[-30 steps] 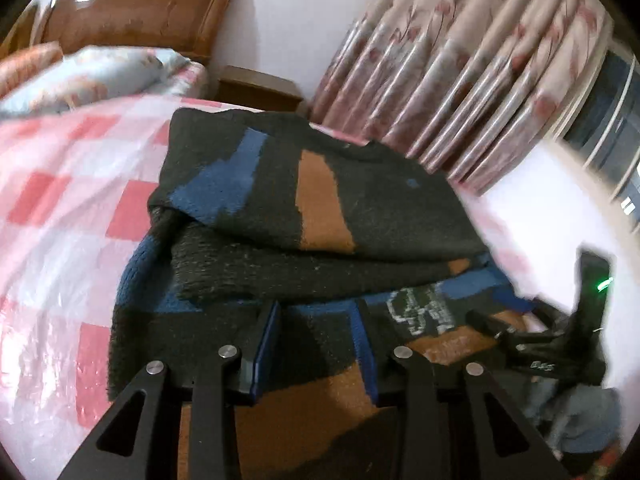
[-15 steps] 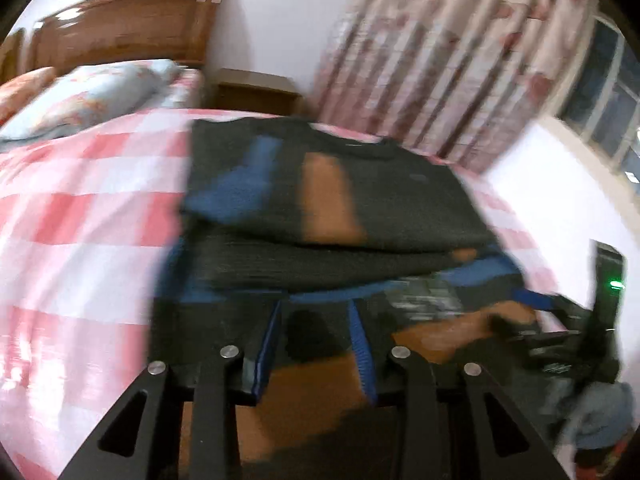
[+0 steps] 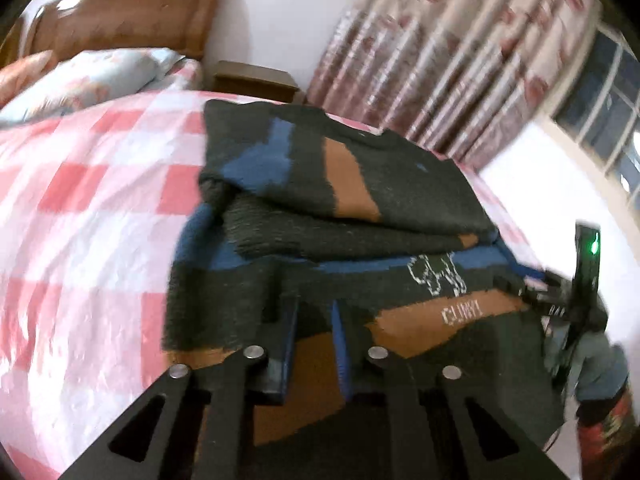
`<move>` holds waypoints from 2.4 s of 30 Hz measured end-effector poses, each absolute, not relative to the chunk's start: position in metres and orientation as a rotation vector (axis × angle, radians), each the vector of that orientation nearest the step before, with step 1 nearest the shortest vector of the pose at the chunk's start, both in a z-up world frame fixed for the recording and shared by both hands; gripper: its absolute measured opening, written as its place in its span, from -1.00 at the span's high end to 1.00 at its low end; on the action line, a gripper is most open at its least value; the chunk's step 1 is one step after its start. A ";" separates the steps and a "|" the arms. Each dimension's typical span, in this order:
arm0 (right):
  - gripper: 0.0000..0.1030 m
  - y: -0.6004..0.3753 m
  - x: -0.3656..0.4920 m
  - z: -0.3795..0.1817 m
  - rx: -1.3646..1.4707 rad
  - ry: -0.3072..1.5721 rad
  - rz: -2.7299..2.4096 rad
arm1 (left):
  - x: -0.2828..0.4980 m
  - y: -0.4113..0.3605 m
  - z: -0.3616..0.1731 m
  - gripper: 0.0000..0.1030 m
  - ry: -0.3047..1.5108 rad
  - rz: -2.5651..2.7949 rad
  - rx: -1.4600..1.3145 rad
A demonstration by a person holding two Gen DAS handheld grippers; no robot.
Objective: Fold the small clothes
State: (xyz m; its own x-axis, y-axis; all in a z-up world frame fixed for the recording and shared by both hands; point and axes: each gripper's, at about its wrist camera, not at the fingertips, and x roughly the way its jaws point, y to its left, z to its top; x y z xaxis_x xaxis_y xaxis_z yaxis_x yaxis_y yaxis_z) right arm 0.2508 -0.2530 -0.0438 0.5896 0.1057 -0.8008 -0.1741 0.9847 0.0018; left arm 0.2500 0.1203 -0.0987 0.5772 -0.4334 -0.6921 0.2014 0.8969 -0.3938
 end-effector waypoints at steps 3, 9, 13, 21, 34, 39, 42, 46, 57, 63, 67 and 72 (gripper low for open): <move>-1.00 -0.238 0.248 -0.041 -0.144 0.908 0.121 | 0.252 0.098 -0.091 0.68 0.878 -0.289 -0.157; -1.00 -0.154 0.211 -0.031 -0.225 0.894 0.351 | 0.230 0.047 -0.085 0.60 0.870 -0.413 -0.168; -1.00 -0.148 0.203 -0.043 -0.264 0.897 0.400 | 0.226 0.042 -0.094 0.59 0.879 -0.421 -0.101; -1.00 -0.238 0.182 -0.045 -0.142 0.931 0.212 | 0.207 0.117 -0.098 0.69 0.869 -0.329 -0.249; -1.00 -0.128 0.125 -0.047 -0.328 0.873 0.365 | 0.184 0.047 -0.099 0.62 0.864 -0.370 -0.115; -1.00 -0.203 0.104 -0.051 -0.133 0.907 0.297 | 0.157 0.102 -0.102 0.70 0.843 -0.297 -0.147; -1.00 -0.228 0.084 -0.054 -0.135 0.898 0.230 | 0.148 0.135 -0.108 0.71 0.838 -0.290 -0.253; -1.00 -0.224 0.088 -0.050 -0.124 0.931 0.174 | 0.151 0.141 -0.109 0.73 0.845 -0.283 -0.327; -1.00 -0.123 0.077 -0.057 -0.274 0.929 0.444 | 0.143 0.056 -0.096 0.64 0.901 -0.313 -0.083; -1.00 -0.177 0.067 -0.055 -0.205 0.939 0.375 | 0.120 0.100 -0.103 0.71 0.842 -0.293 -0.106; -1.00 -0.212 0.056 -0.052 -0.167 0.952 0.288 | 0.108 0.127 -0.103 0.71 0.856 -0.246 -0.169; -1.00 -0.191 0.061 -0.036 -0.110 0.934 0.302 | 0.105 0.095 -0.079 0.69 0.879 -0.276 -0.162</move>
